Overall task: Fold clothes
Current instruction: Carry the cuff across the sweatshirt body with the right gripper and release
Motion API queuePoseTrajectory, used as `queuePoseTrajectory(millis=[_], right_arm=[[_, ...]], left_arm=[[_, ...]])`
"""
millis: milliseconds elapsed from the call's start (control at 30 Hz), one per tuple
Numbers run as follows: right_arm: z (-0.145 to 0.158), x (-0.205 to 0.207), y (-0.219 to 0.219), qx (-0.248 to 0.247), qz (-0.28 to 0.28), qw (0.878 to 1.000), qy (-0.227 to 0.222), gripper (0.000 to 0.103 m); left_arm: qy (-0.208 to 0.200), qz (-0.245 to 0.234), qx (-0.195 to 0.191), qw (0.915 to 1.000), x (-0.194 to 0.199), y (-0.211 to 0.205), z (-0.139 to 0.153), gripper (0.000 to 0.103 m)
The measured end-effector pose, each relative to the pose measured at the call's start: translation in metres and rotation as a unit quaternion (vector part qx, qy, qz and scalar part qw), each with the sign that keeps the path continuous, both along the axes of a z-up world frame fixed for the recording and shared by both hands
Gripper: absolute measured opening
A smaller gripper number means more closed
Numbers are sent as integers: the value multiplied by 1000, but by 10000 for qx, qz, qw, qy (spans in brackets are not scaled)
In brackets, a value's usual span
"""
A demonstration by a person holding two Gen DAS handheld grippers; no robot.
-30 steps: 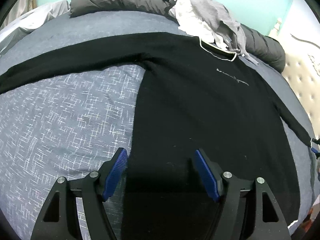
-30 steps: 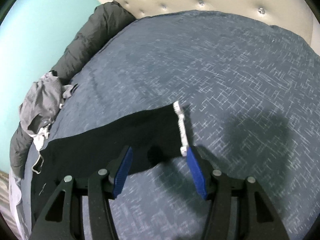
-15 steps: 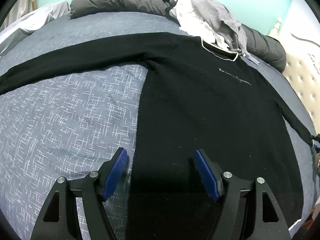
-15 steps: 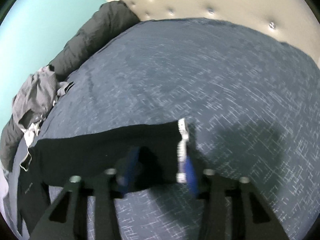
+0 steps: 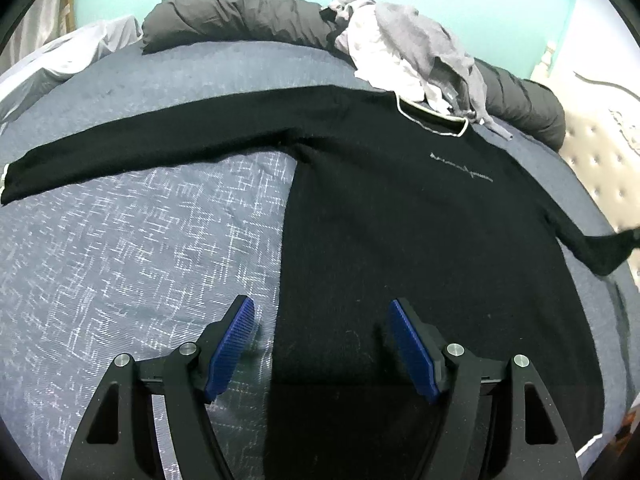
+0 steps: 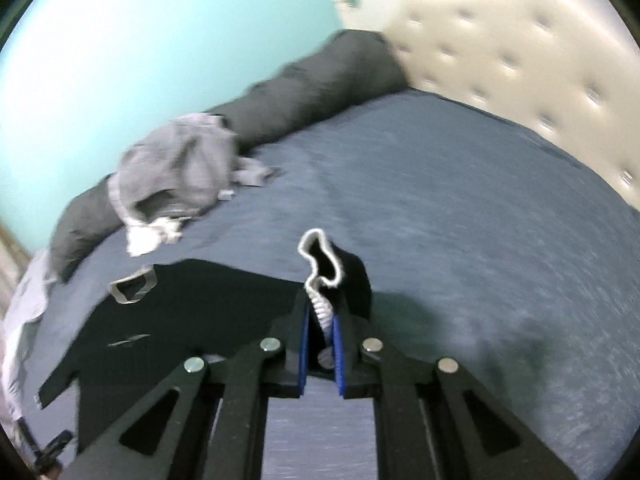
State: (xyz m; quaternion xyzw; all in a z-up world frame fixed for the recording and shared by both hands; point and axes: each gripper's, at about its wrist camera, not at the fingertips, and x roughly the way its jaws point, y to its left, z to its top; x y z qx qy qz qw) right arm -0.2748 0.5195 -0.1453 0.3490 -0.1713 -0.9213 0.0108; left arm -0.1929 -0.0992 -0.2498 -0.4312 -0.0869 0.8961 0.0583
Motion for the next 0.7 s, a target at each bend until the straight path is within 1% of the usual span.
queuePoseTrajectory(millis=[100, 200, 300, 400, 467, 567, 700], right_arm=[[21, -8, -45, -62, 434, 9989, 139, 8], [43, -12, -102, -189, 968, 9948, 265, 8], [55, -14, -158, -320, 1494, 9877, 343, 7], [58, -13, -219, -474, 2012, 9779, 328, 7], [55, -11, -255, -558, 2335, 9704, 275, 7], [42, -3, -314, -590, 2836, 9571, 93, 7], [2, 12, -382, -510, 3408, 9382, -325, 7]], left_arm=[[78, 9, 1, 10000, 6, -4, 6, 74], [146, 7, -48, 9999, 11, -9, 11, 74], [163, 10, 21, 9999, 16, -16, 13, 74], [163, 13, 56, 9999, 23, -22, 14, 74], [169, 29, 66, 9998, 27, -26, 15, 74], [179, 29, 111, 9998, 31, -32, 16, 74], [190, 32, 142, 9997, 35, -39, 17, 74]])
